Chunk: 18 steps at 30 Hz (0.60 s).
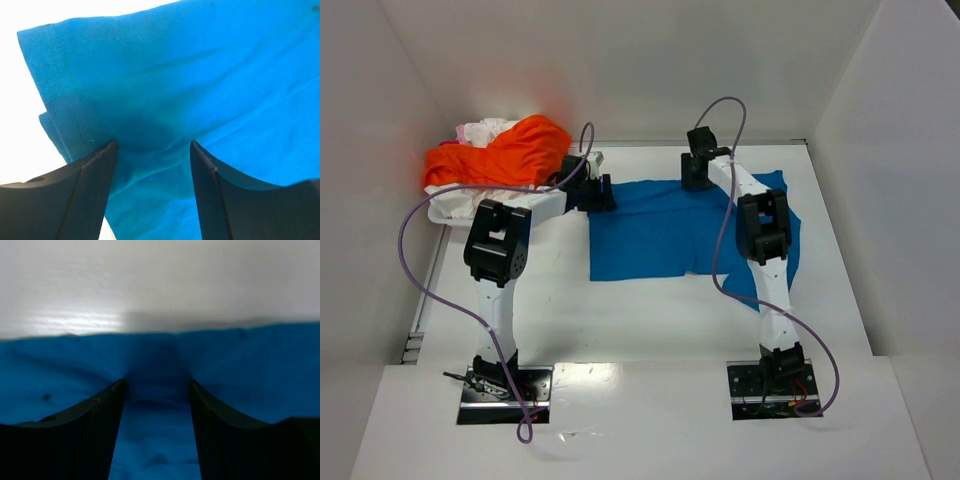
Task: Fold and stack the t-shirts
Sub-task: Fold the flattened tshirt in 1/3 of the way
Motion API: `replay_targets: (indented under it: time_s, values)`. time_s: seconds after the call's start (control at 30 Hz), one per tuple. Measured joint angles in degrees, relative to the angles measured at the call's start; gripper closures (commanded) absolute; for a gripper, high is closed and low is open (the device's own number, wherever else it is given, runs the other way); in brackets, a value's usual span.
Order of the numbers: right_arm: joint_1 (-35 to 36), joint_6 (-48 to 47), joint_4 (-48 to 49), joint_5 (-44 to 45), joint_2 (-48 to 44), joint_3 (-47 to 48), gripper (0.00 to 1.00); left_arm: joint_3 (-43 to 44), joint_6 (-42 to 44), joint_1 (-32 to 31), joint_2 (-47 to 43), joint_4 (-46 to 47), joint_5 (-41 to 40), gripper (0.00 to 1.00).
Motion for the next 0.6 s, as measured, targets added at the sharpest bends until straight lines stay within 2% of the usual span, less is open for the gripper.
replay_targets:
  time_s: [0.3, 0.37, 0.6]
  values:
    - [-4.2, 0.5, 2.8, -1.2, -11.3, -18.1, 0.40, 0.9, -2.9, 1.0, 0.1, -2.0, -0.9, 0.32]
    - [-4.8, 0.5, 2.8, -0.9, -12.5, -19.6, 0.40, 1.1, -2.9, 1.1, 0.1, -2.4, -1.3, 0.31]
    - [-5.9, 0.5, 3.1, 0.0, -14.2, -20.1, 0.28, 2.3, -2.7, 1.7, 0.0, -5.4, -1.9, 0.31]
